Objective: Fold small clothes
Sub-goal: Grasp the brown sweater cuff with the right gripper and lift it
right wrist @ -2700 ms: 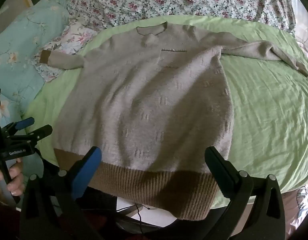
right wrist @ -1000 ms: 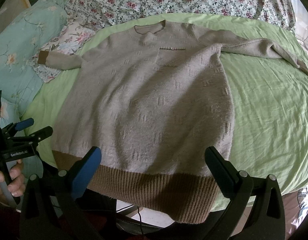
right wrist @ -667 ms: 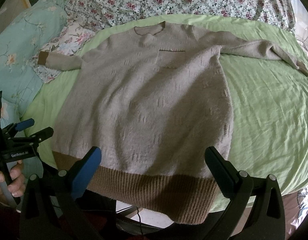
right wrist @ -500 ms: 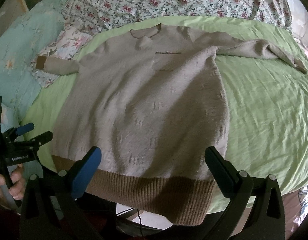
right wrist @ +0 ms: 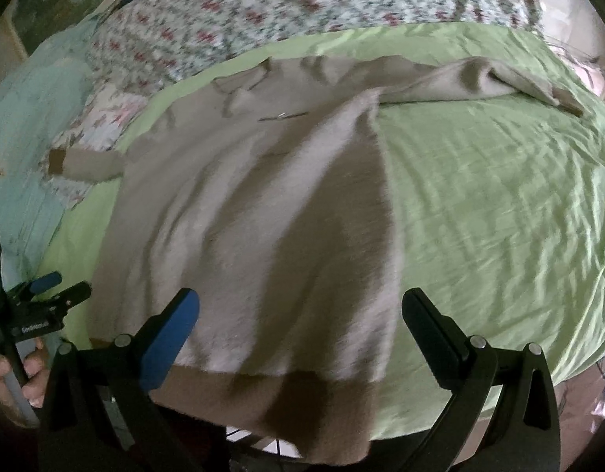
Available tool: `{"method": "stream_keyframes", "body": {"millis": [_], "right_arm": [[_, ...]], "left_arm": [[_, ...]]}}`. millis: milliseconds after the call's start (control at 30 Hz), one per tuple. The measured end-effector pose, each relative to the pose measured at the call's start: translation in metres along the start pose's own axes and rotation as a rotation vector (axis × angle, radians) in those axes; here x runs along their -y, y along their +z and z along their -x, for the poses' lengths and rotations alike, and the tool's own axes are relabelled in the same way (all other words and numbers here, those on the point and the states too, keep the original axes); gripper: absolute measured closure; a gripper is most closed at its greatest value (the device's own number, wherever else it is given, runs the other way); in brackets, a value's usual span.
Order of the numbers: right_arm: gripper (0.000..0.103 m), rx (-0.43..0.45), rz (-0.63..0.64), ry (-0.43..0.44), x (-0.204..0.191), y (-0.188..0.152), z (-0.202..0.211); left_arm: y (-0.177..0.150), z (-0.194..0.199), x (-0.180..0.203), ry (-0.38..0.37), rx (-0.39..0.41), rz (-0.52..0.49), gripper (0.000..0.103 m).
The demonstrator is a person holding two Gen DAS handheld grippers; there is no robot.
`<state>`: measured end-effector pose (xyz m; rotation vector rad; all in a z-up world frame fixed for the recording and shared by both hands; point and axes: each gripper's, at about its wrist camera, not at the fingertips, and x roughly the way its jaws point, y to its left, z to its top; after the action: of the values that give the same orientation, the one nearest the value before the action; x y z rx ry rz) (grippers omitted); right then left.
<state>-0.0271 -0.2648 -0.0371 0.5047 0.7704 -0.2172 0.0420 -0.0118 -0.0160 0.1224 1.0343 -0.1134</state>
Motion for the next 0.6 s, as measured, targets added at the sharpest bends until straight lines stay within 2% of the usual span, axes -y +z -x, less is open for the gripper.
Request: {"method": "stream_keyframes", "body": {"millis": [67, 267, 367, 500, 600], "right_arm": [[0.0, -0.012, -0.022, -0.087, 0.018, 0.008, 0.002], [0.003, 0.055, -0.151, -0.175, 0.095, 0.042, 0.004], [0.01, 0.092, -0.244, -0.198, 0.139, 0.064, 0.003], [0.029, 0.151, -0.384, -0.222, 0.201, 0.097, 0.001], [0.039, 0.21, -0.493, -0.24, 0.248, 0.126, -0.003]], "left_arm": [[0.005, -0.003, -0.001, 0.001, 0.018, 0.006, 0.0], [0.015, -0.016, 0.002, 0.01, 0.001, 0.005, 0.0], [0.02, -0.027, 0.005, 0.017, -0.017, -0.003, 0.0], [0.03, -0.042, 0.013, 0.014, -0.045, -0.013, 0.0], [0.036, -0.05, 0.018, 0.018, -0.069, -0.023, 0.0]]}}
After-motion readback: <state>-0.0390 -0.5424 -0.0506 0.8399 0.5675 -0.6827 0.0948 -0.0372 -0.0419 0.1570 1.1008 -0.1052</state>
